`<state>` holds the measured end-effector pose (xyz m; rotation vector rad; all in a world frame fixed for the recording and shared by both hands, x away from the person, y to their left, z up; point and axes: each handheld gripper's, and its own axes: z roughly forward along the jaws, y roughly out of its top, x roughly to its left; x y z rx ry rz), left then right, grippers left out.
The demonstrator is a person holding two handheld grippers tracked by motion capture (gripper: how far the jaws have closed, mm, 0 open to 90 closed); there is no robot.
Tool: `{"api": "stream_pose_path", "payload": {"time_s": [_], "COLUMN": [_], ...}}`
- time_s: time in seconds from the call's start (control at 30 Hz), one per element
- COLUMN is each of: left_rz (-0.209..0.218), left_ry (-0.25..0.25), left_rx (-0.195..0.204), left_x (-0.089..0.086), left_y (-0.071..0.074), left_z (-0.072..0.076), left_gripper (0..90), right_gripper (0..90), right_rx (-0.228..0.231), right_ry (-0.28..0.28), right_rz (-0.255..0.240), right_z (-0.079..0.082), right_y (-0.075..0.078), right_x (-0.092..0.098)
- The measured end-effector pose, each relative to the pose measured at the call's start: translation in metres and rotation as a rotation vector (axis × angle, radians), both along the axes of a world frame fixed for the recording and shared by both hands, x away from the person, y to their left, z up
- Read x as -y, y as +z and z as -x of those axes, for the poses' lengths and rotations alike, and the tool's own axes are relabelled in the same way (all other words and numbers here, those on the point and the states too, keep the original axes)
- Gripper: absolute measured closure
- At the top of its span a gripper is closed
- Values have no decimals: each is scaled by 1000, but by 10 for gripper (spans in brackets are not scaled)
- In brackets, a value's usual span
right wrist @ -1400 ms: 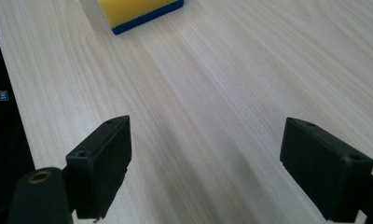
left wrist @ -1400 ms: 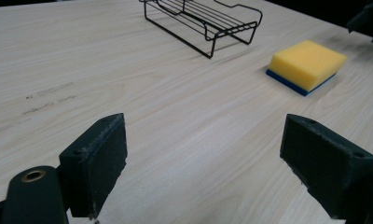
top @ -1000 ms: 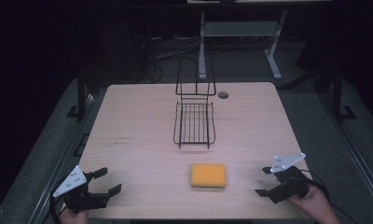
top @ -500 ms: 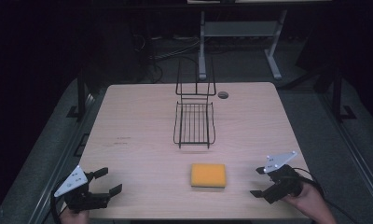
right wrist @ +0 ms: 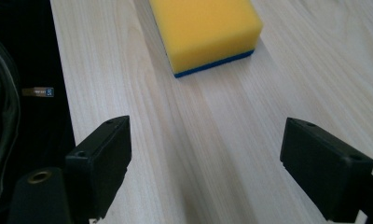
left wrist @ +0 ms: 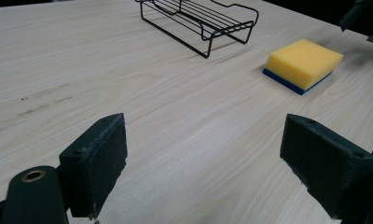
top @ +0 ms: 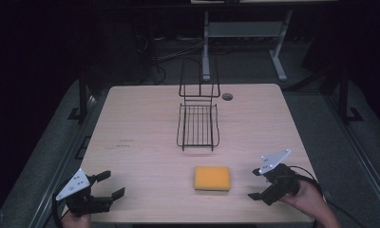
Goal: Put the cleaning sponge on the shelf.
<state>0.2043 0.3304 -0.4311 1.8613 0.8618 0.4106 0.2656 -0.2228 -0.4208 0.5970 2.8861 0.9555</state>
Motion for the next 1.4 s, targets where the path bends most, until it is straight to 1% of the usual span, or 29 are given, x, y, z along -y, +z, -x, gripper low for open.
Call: {"api": "stream_pose_path", "payload": {"time_s": [0.13,0.2,0.33,0.47,0.77,1.4], "left_rz": [-1,0,3,4,-2,-1], "left_ry": [1,1,2,2,2,2], "left_rx": [-1,0,0,0,2,1], "left_x": [0,0,1,1,0,0], "left_y": [0,0,0,0,0,1], "left_z": [0,0,0,0,0,0], "left_gripper": [141,140,140,140,140,140], "right_gripper": [161,161,161,161,161,154], "right_rx": [-2,-3,-3,-7,-15,-32], "right_ry": [12,25,38,69,110,166], "right_rz": [4,14,8,25,29,39], "right_z": [-1,-2,-3,-6,-13,-29], "right_y": [2,4,4,5,9,15], "right_x": [-4,-7,-9,-18,-35,-59]}}
